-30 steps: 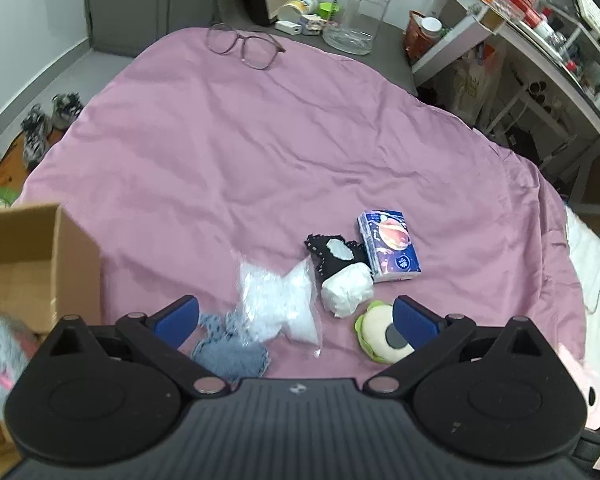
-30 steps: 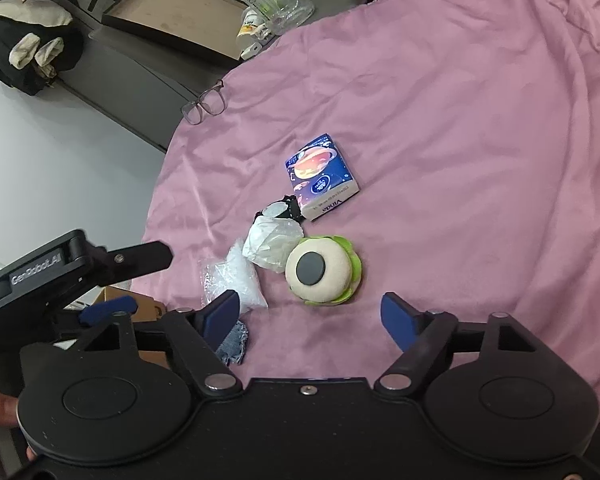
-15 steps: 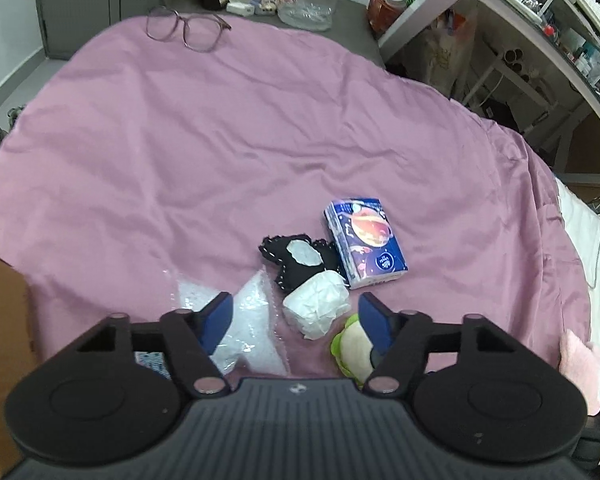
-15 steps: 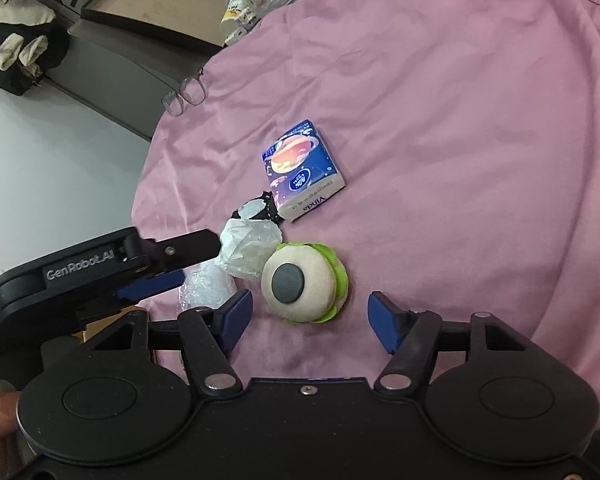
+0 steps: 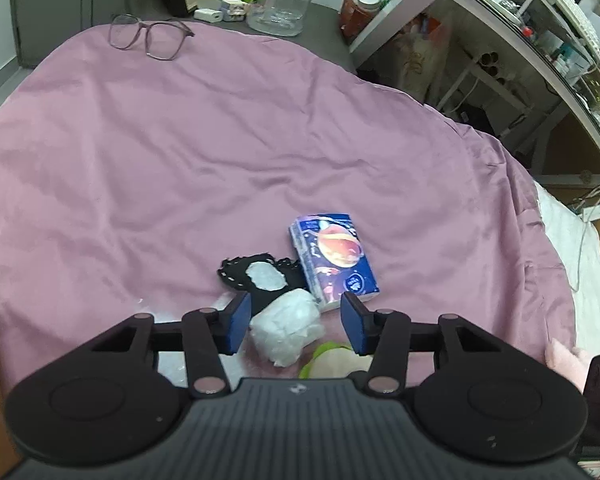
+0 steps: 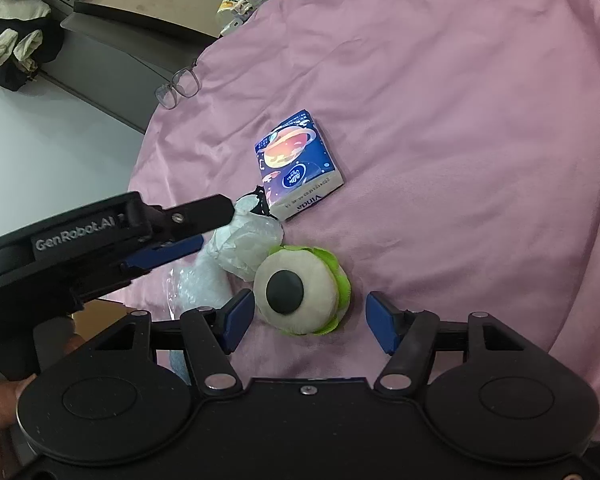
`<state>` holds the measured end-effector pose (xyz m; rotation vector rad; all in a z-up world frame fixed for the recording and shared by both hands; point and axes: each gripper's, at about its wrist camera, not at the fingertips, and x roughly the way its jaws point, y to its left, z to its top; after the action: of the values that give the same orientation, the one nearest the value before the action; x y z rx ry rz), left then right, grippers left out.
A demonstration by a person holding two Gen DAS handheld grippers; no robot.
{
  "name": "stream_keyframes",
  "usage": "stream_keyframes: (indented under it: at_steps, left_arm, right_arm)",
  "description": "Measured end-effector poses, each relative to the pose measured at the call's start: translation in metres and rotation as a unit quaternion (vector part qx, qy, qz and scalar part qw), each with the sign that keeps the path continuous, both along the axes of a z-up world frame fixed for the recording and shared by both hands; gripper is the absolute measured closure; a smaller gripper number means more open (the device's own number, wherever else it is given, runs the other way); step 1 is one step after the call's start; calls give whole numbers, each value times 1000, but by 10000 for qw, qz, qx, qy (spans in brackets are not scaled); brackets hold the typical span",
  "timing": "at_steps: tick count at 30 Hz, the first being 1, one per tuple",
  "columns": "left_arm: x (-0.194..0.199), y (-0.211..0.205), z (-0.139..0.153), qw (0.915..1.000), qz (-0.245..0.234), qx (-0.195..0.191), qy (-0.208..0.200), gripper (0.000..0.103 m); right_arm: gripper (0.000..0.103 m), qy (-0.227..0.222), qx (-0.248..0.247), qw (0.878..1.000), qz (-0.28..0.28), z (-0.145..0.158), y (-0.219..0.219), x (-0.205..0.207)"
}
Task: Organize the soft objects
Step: 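Grasp the white plastic bag with left gripper while right grasps green eye toy, then carry the white bag with left gripper while right carries the eye toy to the box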
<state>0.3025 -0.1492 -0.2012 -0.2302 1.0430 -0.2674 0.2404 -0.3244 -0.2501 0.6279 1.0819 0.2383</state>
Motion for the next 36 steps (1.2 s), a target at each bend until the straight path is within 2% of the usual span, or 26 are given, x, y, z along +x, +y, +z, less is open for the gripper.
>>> stream_keyframes:
  at_steps: [4, 6, 8, 13, 21, 27, 36]
  left_arm:
    - [2, -2, -13, 9997, 52, 108, 211, 57]
    - [4, -1, -18, 9995, 86, 133, 264, 57]
    - [5, 0, -19, 9995, 87, 113, 284, 57]
    - [4, 1, -18, 9994, 107, 129, 292, 62]
    - [-7, 5, -2, 9998, 93, 115, 164, 63]
    - [-19, 16, 22, 9998, 187, 41, 15, 63]
    - [-45, 39, 60, 9989, 387, -20, -253, 63]
  right_arm:
    - [42, -12, -8, 10000, 3, -1, -2, -1]
    - [47, -3, -18, 10000, -5, -1, -2, -1]
    - [63, 10, -46, 10000, 31, -1, 0, 0]
    - [69, -95, -170, 9997, 115, 4, 5, -1]
    - [70, -214, -233, 9993, 187, 19, 10, -11]
    - [70, -308, -303, 9988, 222, 35, 16, -21]
    - [70, -705, -354, 9961, 387, 70, 37, -32]
